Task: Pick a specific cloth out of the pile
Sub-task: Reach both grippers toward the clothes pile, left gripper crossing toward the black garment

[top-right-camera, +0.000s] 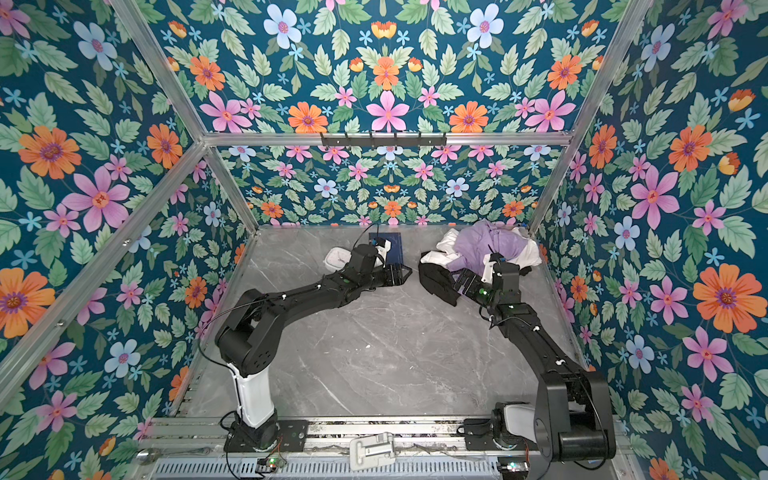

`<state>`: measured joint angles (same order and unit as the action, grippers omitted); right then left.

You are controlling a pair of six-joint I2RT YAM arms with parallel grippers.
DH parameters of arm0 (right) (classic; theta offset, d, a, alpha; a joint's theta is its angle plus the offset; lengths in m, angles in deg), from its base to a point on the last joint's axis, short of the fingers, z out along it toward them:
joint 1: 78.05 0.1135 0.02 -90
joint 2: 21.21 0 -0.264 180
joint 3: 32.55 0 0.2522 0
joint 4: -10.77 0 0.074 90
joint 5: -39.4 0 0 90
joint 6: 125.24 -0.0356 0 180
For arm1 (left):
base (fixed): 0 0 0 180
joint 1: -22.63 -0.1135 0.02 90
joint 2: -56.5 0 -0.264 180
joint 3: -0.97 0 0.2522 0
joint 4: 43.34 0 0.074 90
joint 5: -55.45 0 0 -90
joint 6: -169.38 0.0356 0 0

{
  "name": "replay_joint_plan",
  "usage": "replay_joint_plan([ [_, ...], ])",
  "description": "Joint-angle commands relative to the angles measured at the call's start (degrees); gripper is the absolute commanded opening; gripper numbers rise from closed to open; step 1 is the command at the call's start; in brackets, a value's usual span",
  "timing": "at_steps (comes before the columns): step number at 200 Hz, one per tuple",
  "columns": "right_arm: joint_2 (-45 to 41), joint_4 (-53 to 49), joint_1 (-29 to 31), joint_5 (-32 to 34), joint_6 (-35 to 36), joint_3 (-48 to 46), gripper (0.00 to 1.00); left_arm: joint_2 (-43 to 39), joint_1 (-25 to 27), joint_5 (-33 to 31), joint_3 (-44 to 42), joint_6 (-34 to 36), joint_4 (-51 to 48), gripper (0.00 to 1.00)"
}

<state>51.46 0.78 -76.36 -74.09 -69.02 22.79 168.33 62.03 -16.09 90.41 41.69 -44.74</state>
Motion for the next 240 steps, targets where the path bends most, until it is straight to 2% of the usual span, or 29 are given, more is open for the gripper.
replay_joint_plan([
  [1, -0.2, -1.3, 0.0, 1.3, 1.8, 0.1, 0.99, 2.7, 1.0, 3.2, 2.8, -2.7, 0.5, 0.75],
  [44, 0.0, -1.5, 0.1, 1.3, 1.6, -0.1, 0.99, 8.9, 2.1, 2.2, 8.0, -5.8, 1.0, 0.69],
  [80, -0.6, -2.0, 0.2, 1.4, 1.7, -0.4, 0.99, 14.8, 2.1, 2.6, 15.0, -8.2, -1.0, 0.68],
  [109, -2.6, -1.6, 0.2, 4.3, 1.6, -2.2, 0.99, 18.8, 2.0, 0.9, 19.3, -8.5, -3.6, 0.68],
  [135, -3.6, -1.2, 0.2, 5.0, 1.5, -3.0, 0.99, 22.1, 1.7, 2.6, 22.1, -10.2, -4.1, 0.64],
  [240, -1.2, -0.4, 0.2, 3.9, 0.6, -2.6, 0.99, 24.6, 1.7, 3.4, 23.3, -11.1, -2.7, 0.42],
])
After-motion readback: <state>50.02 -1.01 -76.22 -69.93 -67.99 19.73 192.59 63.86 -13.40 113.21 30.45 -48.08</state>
